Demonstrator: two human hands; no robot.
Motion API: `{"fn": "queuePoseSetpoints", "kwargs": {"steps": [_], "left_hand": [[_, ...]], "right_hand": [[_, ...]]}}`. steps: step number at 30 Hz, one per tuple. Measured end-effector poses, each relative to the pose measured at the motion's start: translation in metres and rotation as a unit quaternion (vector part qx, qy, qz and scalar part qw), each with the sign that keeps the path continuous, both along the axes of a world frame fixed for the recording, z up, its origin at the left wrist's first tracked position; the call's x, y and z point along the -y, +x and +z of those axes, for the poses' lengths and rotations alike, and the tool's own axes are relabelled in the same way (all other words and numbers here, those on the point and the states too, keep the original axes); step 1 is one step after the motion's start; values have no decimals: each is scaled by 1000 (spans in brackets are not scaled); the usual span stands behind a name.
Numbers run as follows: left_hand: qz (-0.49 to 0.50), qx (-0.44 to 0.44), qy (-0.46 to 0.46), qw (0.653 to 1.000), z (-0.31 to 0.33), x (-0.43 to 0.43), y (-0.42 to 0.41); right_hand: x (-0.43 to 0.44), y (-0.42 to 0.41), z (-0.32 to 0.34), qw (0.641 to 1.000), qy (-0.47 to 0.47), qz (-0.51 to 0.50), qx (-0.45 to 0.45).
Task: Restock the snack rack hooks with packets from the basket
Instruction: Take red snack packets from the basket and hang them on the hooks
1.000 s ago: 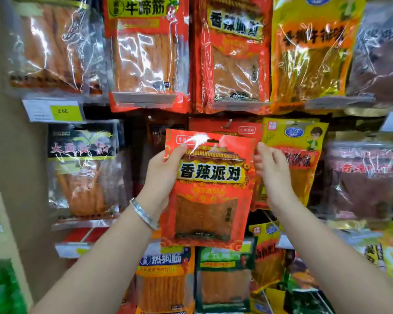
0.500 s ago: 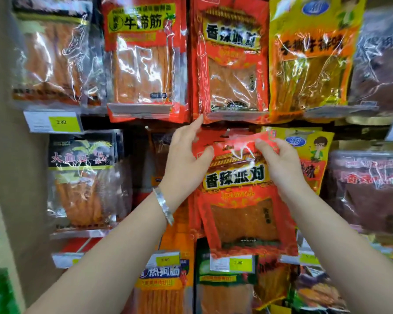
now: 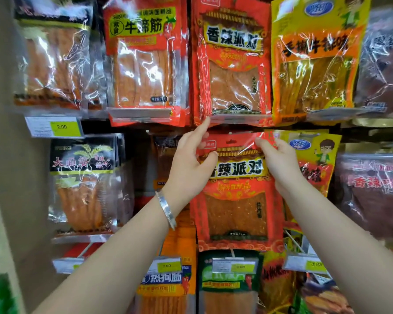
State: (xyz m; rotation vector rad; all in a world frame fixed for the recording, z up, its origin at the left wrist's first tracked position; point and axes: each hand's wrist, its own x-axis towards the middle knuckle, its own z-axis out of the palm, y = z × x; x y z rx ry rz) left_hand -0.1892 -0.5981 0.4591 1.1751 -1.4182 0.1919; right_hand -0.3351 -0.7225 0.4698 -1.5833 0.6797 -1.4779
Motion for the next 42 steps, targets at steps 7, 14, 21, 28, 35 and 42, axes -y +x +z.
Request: {"fn": "queuePoseSetpoints", "kwargs": {"steps": [7, 14, 21, 28, 35, 42], "left_hand": [[-5, 7, -20, 1000, -2, 8, 5], [-12, -6, -47, 999, -2, 11, 10], [-8, 0, -37, 999, -5, 11, 11], [70, 148, 63, 984, -63, 21, 31], [125, 230, 200, 944, -120, 32, 52], [203, 328, 221, 896, -126, 58, 68]], "right_hand": [[3, -1, -4, 996, -89, -15, 9], [-3, 1, 14, 997, -73, -9, 30], [10, 6, 12, 999, -32, -25, 23], [9, -2, -41, 966, -161, -193, -54], [1, 3, -117, 790, -455, -272, -308], [37, 26, -112, 764, -368, -236, -474]]}}
